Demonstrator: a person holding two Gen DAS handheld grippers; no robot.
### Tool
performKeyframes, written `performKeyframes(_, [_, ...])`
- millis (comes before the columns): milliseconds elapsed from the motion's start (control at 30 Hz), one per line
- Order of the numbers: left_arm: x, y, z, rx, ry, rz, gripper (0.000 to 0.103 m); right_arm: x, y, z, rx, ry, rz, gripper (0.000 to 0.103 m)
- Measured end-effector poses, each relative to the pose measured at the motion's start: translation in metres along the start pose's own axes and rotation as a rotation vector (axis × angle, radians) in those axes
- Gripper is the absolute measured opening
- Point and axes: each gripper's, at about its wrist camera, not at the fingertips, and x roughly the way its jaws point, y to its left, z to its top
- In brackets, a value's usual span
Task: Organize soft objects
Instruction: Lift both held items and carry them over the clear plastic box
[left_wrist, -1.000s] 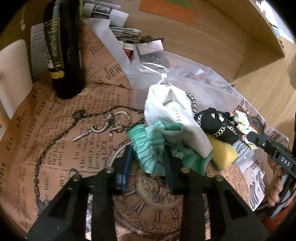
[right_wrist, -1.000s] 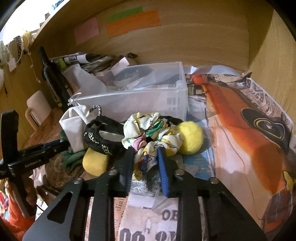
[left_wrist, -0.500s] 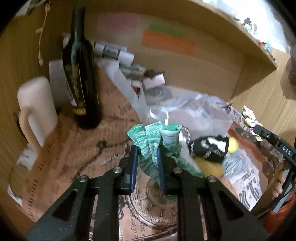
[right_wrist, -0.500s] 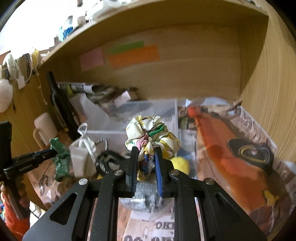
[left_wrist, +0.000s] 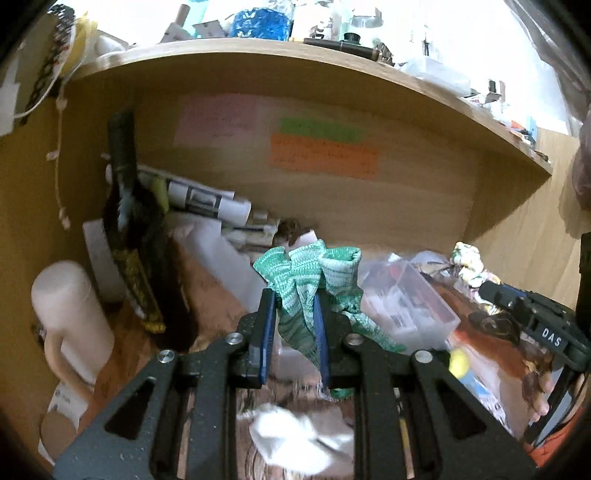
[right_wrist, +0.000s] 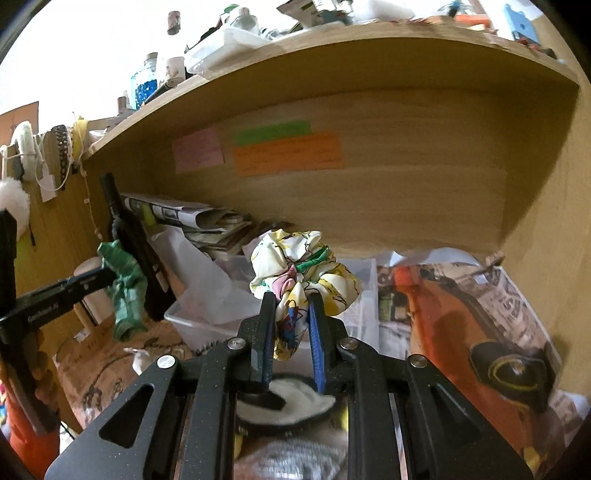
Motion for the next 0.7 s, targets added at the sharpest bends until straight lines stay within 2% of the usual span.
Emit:
performKeyframes(200, [0.039,-0.005,0.014,0.006,0.034,0.001,0.020,0.035,0.002,0.012,-0.037,0.055,-0.003,0.015])
performKeyframes(400, [0.080,-0.009,0.015,0.032,0.112,0.017,0.020,0.070,0.004,0.012,-0.085,0.143,-0.025,0.015])
performKeyframes(533, [0.115,-0.012,0.014,0.065,0.205,0.041,0.020,0.094,0.003,0.010,-0.108,0.215,-0.025,0.015])
performKeyframes(700, [0.153,-0.016,0.008,0.104,0.336,0.021,0.020,0.121,0.000,0.002,-0.127,0.303,-0.039,0.015])
